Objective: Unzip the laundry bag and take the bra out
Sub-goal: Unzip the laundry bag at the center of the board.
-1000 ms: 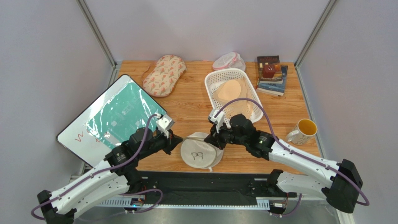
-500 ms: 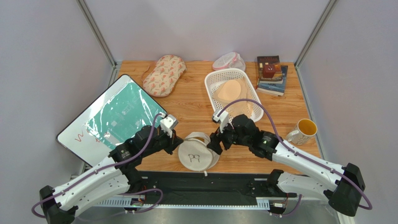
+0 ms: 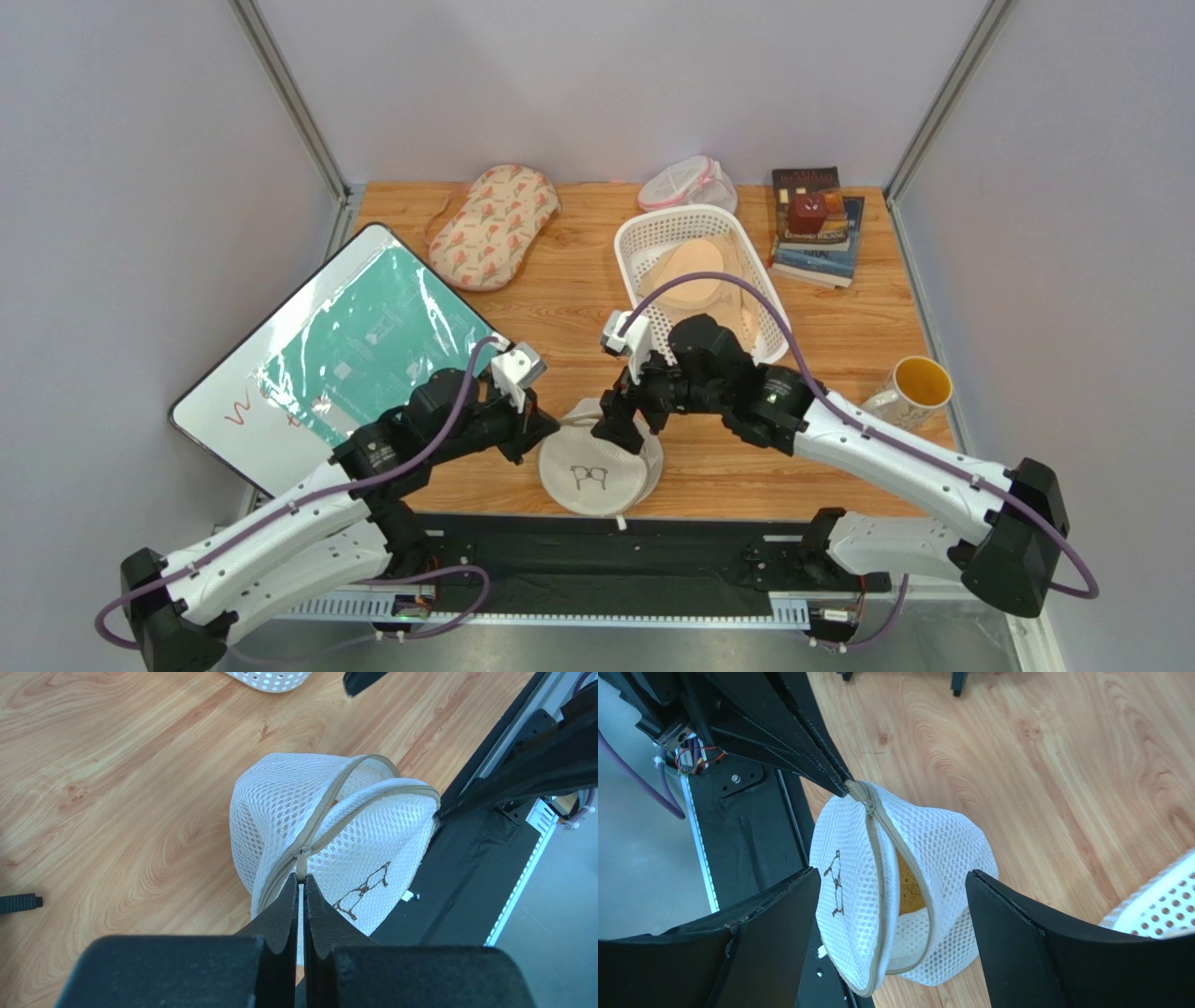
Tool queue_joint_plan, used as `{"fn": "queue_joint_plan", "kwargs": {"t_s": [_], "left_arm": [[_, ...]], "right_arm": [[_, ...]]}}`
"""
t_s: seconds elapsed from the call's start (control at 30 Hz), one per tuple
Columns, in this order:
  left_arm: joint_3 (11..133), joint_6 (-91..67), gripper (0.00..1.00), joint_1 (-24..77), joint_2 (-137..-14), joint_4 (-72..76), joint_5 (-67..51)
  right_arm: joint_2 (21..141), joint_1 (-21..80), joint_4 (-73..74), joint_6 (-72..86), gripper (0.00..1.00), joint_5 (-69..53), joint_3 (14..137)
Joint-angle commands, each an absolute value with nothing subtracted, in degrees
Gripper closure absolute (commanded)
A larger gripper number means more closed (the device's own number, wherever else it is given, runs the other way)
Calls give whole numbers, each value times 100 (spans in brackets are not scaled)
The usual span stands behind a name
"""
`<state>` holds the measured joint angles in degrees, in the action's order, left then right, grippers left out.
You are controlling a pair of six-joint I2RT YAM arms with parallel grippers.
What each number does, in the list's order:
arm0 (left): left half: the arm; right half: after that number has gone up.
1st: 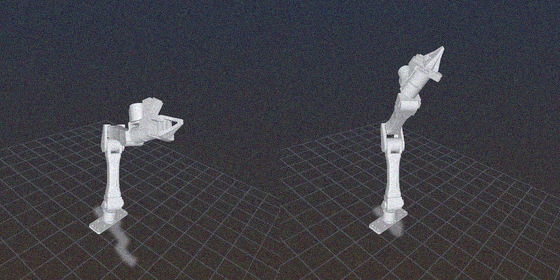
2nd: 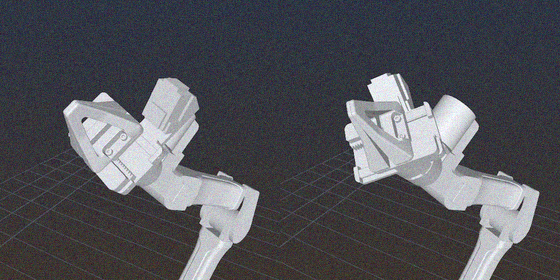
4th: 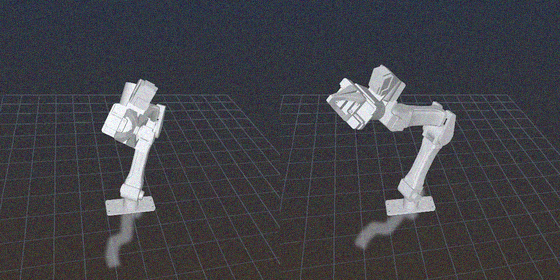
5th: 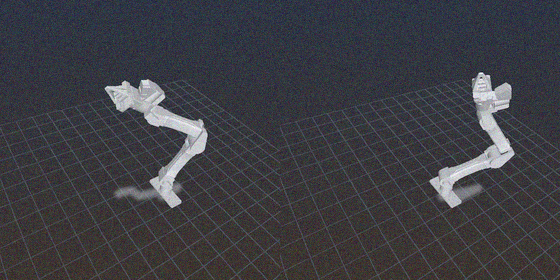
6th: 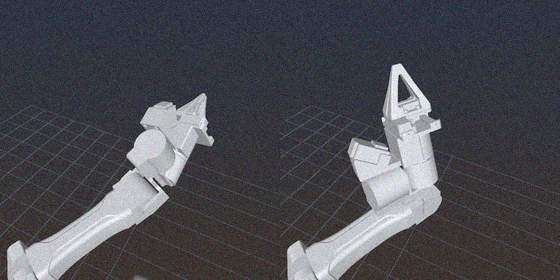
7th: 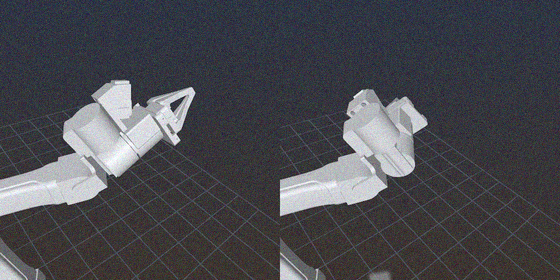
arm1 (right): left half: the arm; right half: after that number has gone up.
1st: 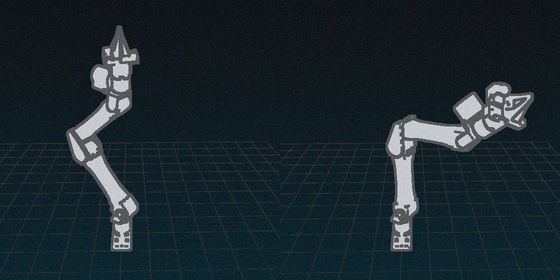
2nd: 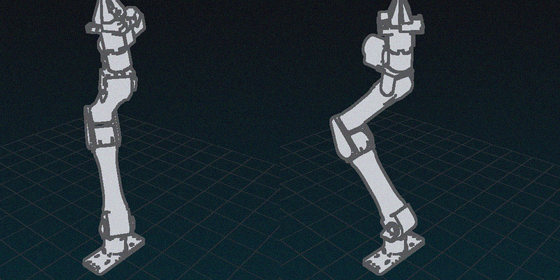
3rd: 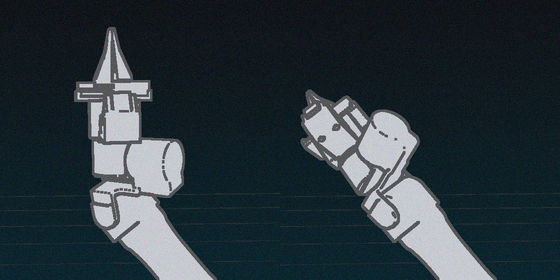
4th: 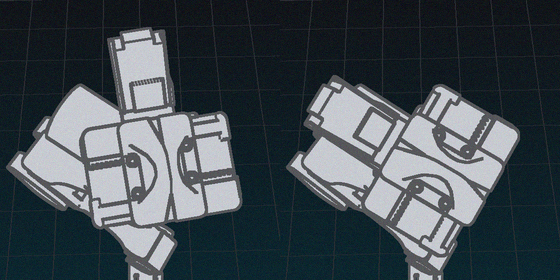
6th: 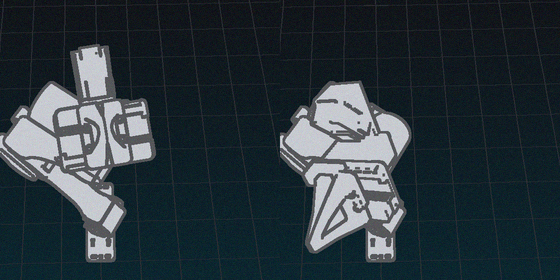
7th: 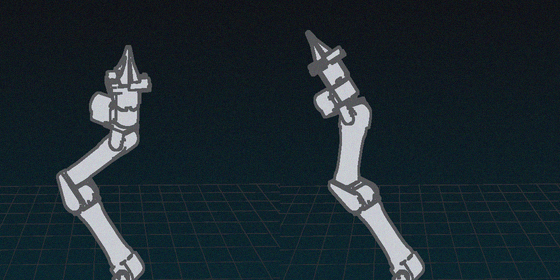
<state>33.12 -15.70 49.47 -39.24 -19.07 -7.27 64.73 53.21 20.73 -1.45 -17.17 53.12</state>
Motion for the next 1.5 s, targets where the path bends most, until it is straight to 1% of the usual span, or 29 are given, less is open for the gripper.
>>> {"fn": "queue_joint_plan", "kwargs": {"t_s": [0.0,0.17,0.5,0.6,0.7,0.73,0.8,0.83,0.9,0.97,1.0,1.03,1.23,1.47], "left_arm": [[3630,-1397,100,4931,-3955,-1854,-905],[3674,-1371,100,4931,-3964,-1872,-984],[3691,-1362,100,4939,-3973,-1846,-1134],[3691,-1371,100,4931,-3946,-1854,-1125],[3674,-1388,100,4931,-3911,-1854,-1090],[3665,-1389,100,4939,-3911,-1854,-1046],[3665,-1397,100,4939,-3894,-1881,-993],[3648,-1406,100,4931,-3876,-1890,-924],[3639,-1424,100,4939,-3806,-1898,-844],[3604,-1459,100,4931,-3745,-1907,-739],[3604,-1468,100,4931,-3709,-1916,-695],[3595,-1468,100,4931,-3692,-1925,-607],[3551,-1564,100,4931,-3498,-2048,-264],[3472,-1731,100,4931,-3331,-2206,130]], "right_arm": [[6837,5475,2004,-492,18,-1960,5581],[7189,5572,1776,-641,18,-2066,5572],[7699,5660,1433,-1054,20,-1644,5695],[7839,5660,1362,-1064,24,-1652,5678],[7927,5660,1362,-993,41,-1617,5643],[7936,5660,1354,-976,51,-1608,5625],[7910,5651,1301,-888,60,-1512,5572],[7884,5669,1283,-879,66,-1512,5546],[7814,5660,1274,-844,73,-1512,5476],[7770,5669,1274,-835,88,-1512,5414],[7726,5669,1292,-818,98,-1486,5397],[7708,5660,1301,-817,100,-1468,5370],[7515,5660,1327,-695,100,-1231,5168],[6804,5660,1073,-414,100,-985,4764]]}}
